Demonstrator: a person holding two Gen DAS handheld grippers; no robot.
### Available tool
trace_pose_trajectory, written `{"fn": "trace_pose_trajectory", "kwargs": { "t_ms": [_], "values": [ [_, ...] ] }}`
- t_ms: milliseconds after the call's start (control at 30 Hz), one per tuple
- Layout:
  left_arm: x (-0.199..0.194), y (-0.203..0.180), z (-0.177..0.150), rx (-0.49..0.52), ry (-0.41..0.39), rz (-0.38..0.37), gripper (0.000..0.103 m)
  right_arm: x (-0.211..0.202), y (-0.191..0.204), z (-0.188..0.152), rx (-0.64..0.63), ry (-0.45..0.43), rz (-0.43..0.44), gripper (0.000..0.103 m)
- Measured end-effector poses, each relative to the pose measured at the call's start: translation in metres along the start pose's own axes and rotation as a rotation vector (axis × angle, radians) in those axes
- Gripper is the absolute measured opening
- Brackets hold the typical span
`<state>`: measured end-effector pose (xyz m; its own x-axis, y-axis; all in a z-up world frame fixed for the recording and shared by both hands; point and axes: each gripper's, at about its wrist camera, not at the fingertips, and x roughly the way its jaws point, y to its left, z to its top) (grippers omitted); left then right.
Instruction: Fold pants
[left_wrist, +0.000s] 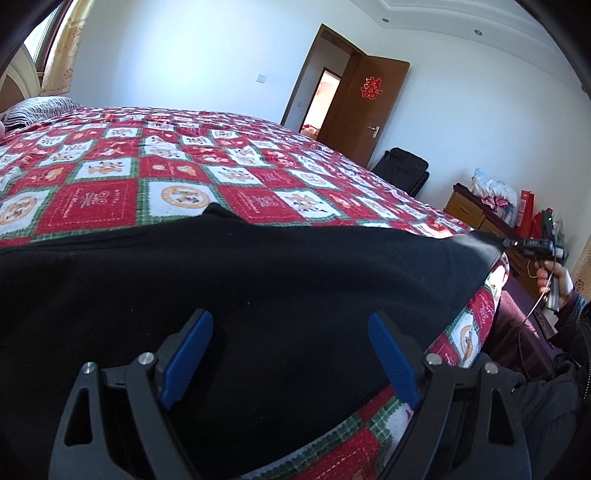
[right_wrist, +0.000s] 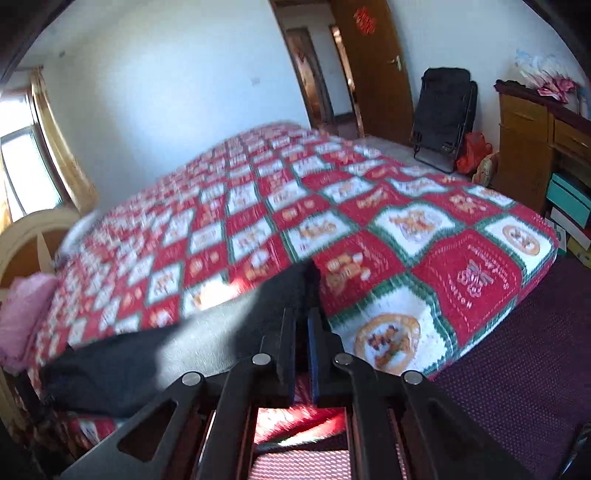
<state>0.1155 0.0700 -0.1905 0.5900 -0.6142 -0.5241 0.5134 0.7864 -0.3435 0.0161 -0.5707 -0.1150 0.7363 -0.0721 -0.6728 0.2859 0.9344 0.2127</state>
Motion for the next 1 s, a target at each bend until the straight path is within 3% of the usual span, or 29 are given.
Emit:
{"fn": "trace_pose_trajectory", "kwargs": {
  "t_ms": [67, 100, 133, 167, 200, 333, 467, 533, 567, 600, 633, 767, 867, 933, 967, 1000],
  "values": [
    [0.000, 0.001, 0.001, 0.004, 0.009, -0.006, 0.089, 0.011, -0.009, -0.004, 0.031, 0.043, 0.007, 0.007],
    [0.000, 0.002, 0.001, 0.004, 0.012, -0.010, 0.089, 0.013, -0.012, -0.006, 0.038, 0.051, -0.001, 0.017],
    [-0.001, 0.003, 0.001, 0.004, 0.015, -0.015, 0.089, 0.010, -0.014, -0.004, 0.040, 0.032, -0.032, 0.029],
    [-0.001, 0.003, 0.001, 0.005, 0.018, -0.019, 0.089, 0.006, -0.016, -0.003, 0.042, 0.016, -0.048, 0.056],
    [-0.002, 0.004, 0.000, 0.009, 0.020, -0.023, 0.089, -0.003, -0.020, 0.001, 0.058, -0.021, -0.043, 0.065],
    [-0.004, 0.004, -0.005, 0.036, 0.024, -0.023, 0.089, -0.011, -0.022, 0.030, 0.065, -0.052, 0.017, 0.065],
    [-0.007, 0.003, -0.009, 0.049, 0.023, -0.016, 0.089, 0.033, -0.013, 0.049, 0.075, 0.112, 0.134, 0.065],
    [-0.008, 0.004, -0.011, 0.051, 0.024, -0.016, 0.089, 0.057, -0.007, 0.051, 0.071, 0.165, 0.127, 0.061],
    [-0.009, 0.004, -0.011, 0.052, 0.025, -0.017, 0.089, 0.065, -0.004, 0.053, 0.069, 0.164, 0.119, 0.041],
    [-0.010, 0.004, -0.011, 0.053, 0.026, -0.017, 0.089, 0.070, -0.001, 0.054, 0.059, 0.163, 0.128, 0.009],
    [-0.010, 0.004, -0.011, 0.055, 0.027, -0.016, 0.089, 0.073, 0.004, 0.055, 0.043, 0.156, 0.124, 0.003],
    [-0.011, 0.002, -0.014, 0.078, 0.021, 0.001, 0.089, 0.087, 0.004, 0.047, -0.002, 0.172, -0.005, 0.003],
    [-0.015, -0.003, -0.011, 0.083, 0.032, 0.037, 0.089, 0.078, -0.001, 0.044, -0.004, 0.150, -0.009, 0.006],
    [-0.027, -0.004, -0.007, 0.104, 0.020, 0.096, 0.089, 0.060, 0.005, 0.045, -0.025, 0.104, -0.072, 0.026],
    [-0.032, -0.003, -0.006, 0.108, 0.008, 0.112, 0.089, 0.051, 0.010, 0.046, -0.046, 0.073, -0.089, 0.047],
    [-0.042, 0.000, -0.003, 0.106, -0.016, 0.134, 0.089, 0.039, 0.023, 0.046, -0.077, 0.035, -0.092, 0.054]
  ]
}}
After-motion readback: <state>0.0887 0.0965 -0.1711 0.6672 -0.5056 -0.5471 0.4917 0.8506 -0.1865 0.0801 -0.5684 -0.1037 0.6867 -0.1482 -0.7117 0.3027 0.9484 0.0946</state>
